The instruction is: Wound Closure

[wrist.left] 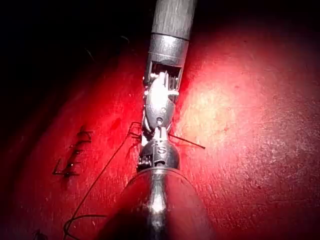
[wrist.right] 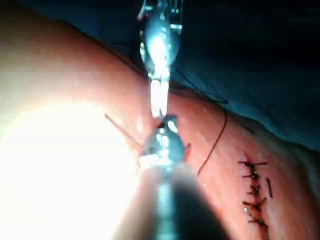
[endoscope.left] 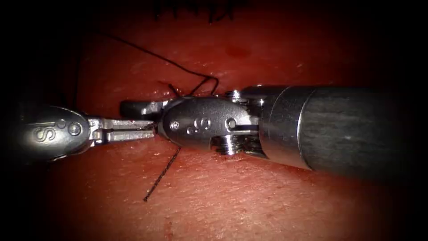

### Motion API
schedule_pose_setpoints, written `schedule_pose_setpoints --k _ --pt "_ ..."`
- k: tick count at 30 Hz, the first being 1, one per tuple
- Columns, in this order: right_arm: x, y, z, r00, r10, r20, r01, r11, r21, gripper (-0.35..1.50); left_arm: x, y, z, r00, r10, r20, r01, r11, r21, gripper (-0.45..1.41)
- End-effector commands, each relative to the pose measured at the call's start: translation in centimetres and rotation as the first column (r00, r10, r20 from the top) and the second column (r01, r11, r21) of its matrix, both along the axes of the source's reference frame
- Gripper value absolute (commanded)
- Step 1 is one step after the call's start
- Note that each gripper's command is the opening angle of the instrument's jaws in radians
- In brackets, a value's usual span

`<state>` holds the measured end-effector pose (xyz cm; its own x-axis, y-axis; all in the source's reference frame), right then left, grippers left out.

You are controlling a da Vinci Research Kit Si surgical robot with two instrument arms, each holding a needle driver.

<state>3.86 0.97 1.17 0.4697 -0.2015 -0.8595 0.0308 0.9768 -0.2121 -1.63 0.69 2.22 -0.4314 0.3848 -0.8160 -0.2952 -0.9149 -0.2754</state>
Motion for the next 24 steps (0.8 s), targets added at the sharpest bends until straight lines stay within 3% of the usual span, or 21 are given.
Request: schedule_pose_setpoints --k 1,3,4,5,6,12,13,14,15,16,19,24 --pt "0.05 0.00 0.04 1.000 0.004 0.005 -0.004 1.000 0.002 -0.35 -0.04 -0.02 0.04 1.000 0.003 -0.002 -0.003 1.000 0.000 -0.45" --pt "0.03 0.05 0.00 1.000 0.022 -0.001 -0.022 0.999 0.032 -0.35 -0.02 -0.04 0.01 1.000 0.004 -0.001 -0.004 1.000 0.001 -0.45" --pt "0.02 0.07 -0.02 0.999 0.040 -0.005 -0.039 0.998 0.059 0.02 -0.02 -0.04 0.01 1.000 0.004 -0.001 -0.004 1.000 0.001 -0.45" --pt "0.01 0.14 -0.09 0.996 0.091 -0.014 -0.088 0.986 0.142 1.13 0.01 -0.04 0.01 1.000 0.007 0.001 -0.007 1.000 0.001 -0.45" --pt "-0.03 0.22 -0.18 0.995 0.101 -0.018 -0.097 0.981 0.170 1.37 0.06 -0.04 0.00 1.000 0.011 0.003 -0.011 1.000 0.002 -0.45" --pt "-0.25 0.36 -0.46 0.992 0.113 -0.050 -0.101 0.977 0.189 1.40 0.24 0.09 -0.08 1.000 -0.013 -0.025 0.013 1.000 0.002 -0.45" --pt "-0.40 0.43 -0.56 0.993 0.112 -0.040 -0.103 0.978 0.179 1.35 0.28 0.30 -0.13 0.997 -0.071 -0.020 0.071 0.997 0.001 -0.45" --pt "-0.40 0.43 -0.56 0.993 0.112 -0.040 -0.103 0.978 0.179 1.35 0.28 0.30 -0.13 0.997 -0.071 -0.020 0.071 0.997 0.001 -0.45" --pt "-0.63 0.53 -0.65 0.989 0.147 0.002 -0.145 0.974 0.172 1.35 0.28 0.55 -0.17 0.993 -0.113 -0.023 0.113 0.994 -0.002 -0.45" --pt "-0.63 0.53 -0.65 0.989 0.147 0.002 -0.145 0.974 0.172 1.35 0.28 0.55 -0.17 0.993 -0.113 -0.023 0.113 0.994 -0.002 -0.45" --pt "-1.01 0.71 -0.78 0.982 0.189 0.018 -0.189 0.967 0.171 1.33 0.19 0.85 -0.09 0.987 -0.144 -0.074 0.142 0.989 -0.040 -0.45" --pt "-1.64 0.95 -0.93 0.968 0.247 0.039 -0.250 0.952 0.175 1.32 -0.09 1.26 0.28 0.971 -0.157 -0.181 0.148 0.987 -0.063 -0.45"
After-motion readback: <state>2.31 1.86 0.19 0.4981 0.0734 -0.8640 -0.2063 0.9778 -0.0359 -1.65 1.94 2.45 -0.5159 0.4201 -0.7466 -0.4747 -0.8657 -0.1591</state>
